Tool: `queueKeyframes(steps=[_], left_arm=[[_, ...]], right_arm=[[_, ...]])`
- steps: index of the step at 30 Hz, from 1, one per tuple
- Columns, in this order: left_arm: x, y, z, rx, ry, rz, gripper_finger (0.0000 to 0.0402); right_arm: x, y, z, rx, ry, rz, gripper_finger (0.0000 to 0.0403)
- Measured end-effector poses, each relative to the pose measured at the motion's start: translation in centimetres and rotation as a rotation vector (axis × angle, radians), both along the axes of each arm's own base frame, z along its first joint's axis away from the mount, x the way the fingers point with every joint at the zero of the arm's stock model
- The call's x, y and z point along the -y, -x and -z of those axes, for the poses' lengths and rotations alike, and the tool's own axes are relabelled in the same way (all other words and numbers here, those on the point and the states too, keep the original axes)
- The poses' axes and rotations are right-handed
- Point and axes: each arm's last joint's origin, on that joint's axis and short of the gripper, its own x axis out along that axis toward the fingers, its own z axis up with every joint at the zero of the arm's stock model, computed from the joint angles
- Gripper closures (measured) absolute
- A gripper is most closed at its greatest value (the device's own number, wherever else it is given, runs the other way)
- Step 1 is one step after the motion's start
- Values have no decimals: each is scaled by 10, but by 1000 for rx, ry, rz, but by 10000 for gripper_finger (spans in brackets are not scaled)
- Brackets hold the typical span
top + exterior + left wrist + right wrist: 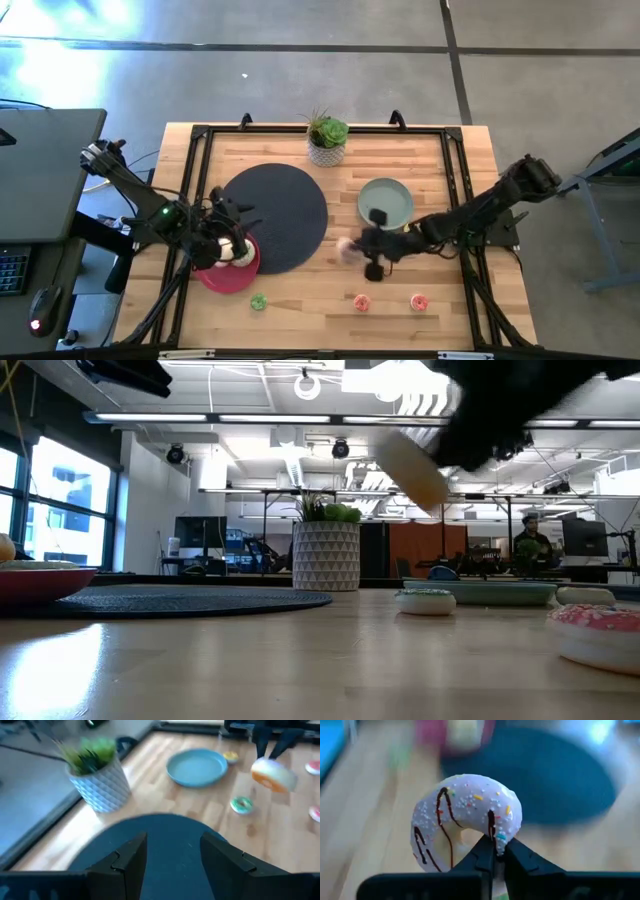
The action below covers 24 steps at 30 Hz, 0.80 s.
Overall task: Pick & Place donuts
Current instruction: Put the large purple donut on the red plate
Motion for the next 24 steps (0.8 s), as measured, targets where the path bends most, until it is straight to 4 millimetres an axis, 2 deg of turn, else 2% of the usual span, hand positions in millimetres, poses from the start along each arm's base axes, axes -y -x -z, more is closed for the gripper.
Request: queueKeyframes(steps=[3,7,11,16,19,24], left_arm=[[-4,4,-5,48,-28,-37,227],[-9,9,-11,99,-40,-72,227],[-11,10,-13,122,-55,-94,227],[-12,11,-14,154,-98,-138,227],[-13,11,-15,160,-142,-155,227],[-14,12,-16,161,-183,-167,227]], right_arm=[[9,-23,-16,247,86,-42,380],[19,-58,-21,490,82,-86,388],[19,-108,-5,447,112,-40,391],[7,-169,7,395,129,-46,381],[-1,-197,19,351,124,-68,383],[-12,-238,24,403,29,-118,390]])
